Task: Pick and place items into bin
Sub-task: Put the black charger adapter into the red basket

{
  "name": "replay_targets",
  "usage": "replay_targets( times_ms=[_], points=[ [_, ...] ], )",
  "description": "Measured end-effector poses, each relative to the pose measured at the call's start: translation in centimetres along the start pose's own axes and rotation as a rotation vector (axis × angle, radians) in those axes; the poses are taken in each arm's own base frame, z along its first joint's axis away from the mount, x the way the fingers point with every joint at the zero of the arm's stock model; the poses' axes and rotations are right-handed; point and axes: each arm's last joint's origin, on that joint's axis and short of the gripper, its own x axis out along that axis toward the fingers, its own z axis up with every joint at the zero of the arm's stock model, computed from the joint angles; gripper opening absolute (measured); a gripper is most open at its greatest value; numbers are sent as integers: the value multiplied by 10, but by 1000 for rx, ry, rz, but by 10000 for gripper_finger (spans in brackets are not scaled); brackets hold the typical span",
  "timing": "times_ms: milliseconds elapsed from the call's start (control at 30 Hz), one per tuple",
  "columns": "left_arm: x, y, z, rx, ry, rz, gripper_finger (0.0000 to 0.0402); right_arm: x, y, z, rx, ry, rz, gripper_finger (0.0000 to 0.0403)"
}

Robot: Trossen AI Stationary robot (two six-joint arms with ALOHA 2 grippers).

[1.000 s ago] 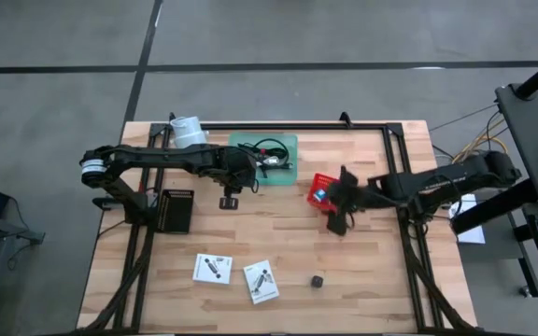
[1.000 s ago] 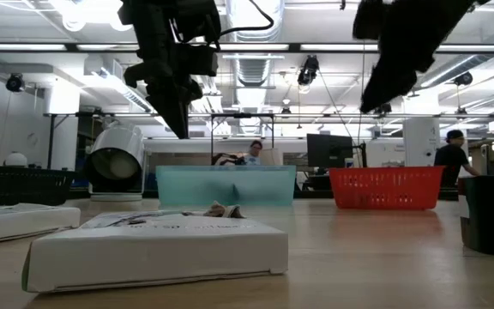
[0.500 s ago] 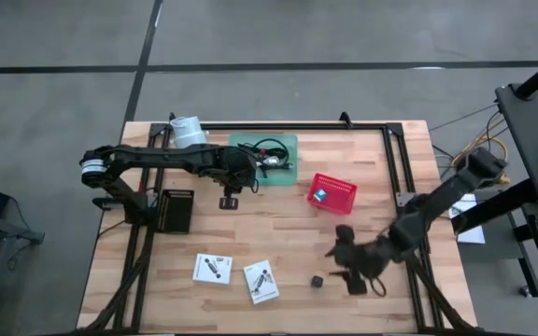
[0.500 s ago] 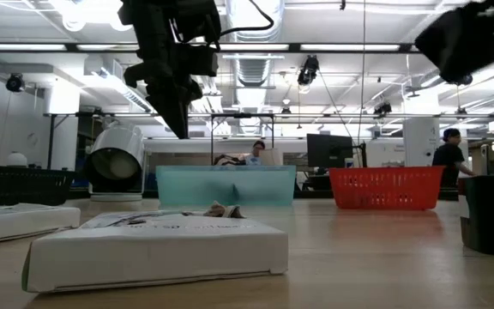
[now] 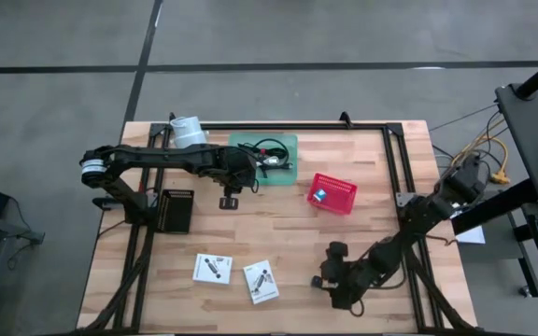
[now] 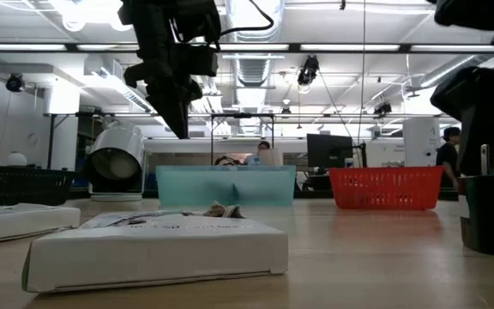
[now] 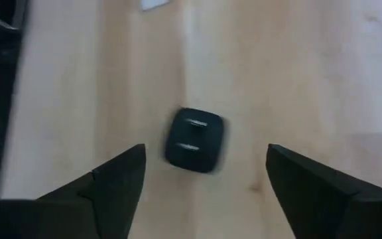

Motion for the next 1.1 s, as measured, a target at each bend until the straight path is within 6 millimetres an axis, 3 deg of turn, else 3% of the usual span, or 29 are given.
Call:
replay_targets(
  times_ms=[233,533,767,1033,1100],
  points=[
    [0,0,0,1,0,0,15,13,16,8,0,19,18,310],
    [0,0,0,3,-1,0,15,32,16,0,-21,75,-40,291],
    [0,0,0,3,-1,0,15,26,16,4,3,39,-52,240],
    [0,0,0,3,-1,0,15,28,11,7,5,45,-69,143],
    [0,0,0,3,1,0,15,28,9,9,13,43,-74,136]
  ],
)
